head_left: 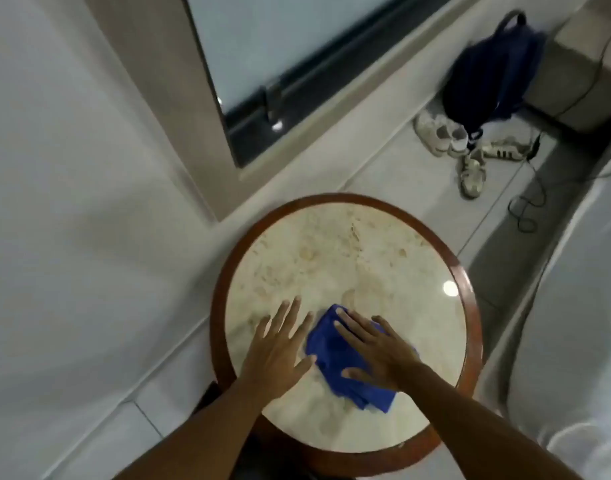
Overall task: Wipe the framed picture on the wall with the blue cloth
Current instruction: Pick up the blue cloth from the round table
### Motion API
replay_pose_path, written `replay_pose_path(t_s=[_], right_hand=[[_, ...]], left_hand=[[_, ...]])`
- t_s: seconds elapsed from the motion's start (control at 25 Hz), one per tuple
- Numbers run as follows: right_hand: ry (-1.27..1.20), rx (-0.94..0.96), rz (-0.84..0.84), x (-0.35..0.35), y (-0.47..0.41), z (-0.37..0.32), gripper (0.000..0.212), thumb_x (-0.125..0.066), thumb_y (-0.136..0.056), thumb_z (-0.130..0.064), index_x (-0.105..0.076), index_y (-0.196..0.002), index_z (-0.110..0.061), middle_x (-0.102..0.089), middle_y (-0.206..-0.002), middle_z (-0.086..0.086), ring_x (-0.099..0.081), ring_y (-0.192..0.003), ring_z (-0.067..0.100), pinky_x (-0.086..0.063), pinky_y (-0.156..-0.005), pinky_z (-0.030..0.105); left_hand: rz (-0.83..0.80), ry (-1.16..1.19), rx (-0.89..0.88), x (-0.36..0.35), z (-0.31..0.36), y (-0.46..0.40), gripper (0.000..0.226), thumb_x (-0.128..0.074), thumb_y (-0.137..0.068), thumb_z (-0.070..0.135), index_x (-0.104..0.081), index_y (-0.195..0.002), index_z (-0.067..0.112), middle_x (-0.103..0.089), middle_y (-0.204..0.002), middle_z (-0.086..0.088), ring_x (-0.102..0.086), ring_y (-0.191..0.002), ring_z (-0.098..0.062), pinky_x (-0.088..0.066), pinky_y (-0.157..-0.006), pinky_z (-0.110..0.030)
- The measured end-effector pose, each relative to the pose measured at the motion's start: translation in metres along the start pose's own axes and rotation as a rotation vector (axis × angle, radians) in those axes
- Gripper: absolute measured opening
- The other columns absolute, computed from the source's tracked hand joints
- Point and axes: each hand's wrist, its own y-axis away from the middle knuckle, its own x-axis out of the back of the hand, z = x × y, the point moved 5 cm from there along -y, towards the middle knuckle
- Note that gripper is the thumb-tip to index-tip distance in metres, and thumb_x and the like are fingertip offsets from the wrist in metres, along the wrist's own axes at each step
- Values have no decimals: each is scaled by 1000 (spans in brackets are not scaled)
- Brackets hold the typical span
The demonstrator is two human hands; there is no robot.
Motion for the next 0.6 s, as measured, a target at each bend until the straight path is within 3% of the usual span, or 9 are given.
replay_pose_path(t_s=[0.04,0.12,0.28,0.36,0.44,0.52,0.6], right_hand=[[-1,9,4,-21,-10,0,93,-15,-84,-82,11,-154,-27,24,-159,-4,19,-147,19,0,-120,47],[30,-35,142,-49,-26,5,89,-20,-88,-78,-1,-156,-24,9,-163,-1,7,-149,20,-2,-118,45],[9,-60,355,-63,-26,4,56,-23,-102,-49,-28,-152,-23,-18,-161,0,-17,-148,19,-24,-107,33],[-11,-74,430,-39,-28,-2,49,-34,-99,-36,-44,-145,-20,-31,-156,1,-33,-142,19,-38,-100,33],[-63,-107,474,-9,-22,-14,43,-43,-92,-25,-59,-131,-14,-39,-146,1,-55,-126,22,-53,-90,34],[-136,-122,528,30,-14,-33,43,-36,-98,-29,-68,-120,-11,-42,-138,-1,-66,-109,23,-51,-90,32],[-204,-62,660,100,-11,-73,60,-19,-105,-38,-70,-115,-9,-37,-145,-4,-63,-116,17,-40,-98,26]], left_hand=[[-43,1,-8,-29,3,-13,81,-46,-94,59,-19,-160,22,-7,-169,-11,-16,-154,-32,-30,-119,-56],[21,-21,-14,-69,9,-30,76,-37,-96,59,-21,-160,19,-17,-168,-13,-20,-153,-34,-28,-117,-57],[49,-111,6,-95,20,-29,71,-35,-100,55,-23,-159,17,-22,-167,-13,-21,-153,-33,-25,-118,-59],[78,-139,-11,-73,19,-27,76,-50,-96,54,-27,-159,17,-23,-166,-14,-24,-152,-33,-30,-117,-59],[6,-125,-3,-41,14,-16,83,-62,-89,55,-33,-157,18,-27,-165,-14,-31,-149,-34,-39,-113,-57],[2,-166,-27,-1,-2,4,80,-61,-87,57,-38,-155,20,-30,-164,-13,-36,-147,-33,-45,-109,-53],[120,-198,-20,70,-10,23,71,-49,-89,55,-43,-152,21,-25,-165,-11,-40,-146,-32,-47,-109,-49]])
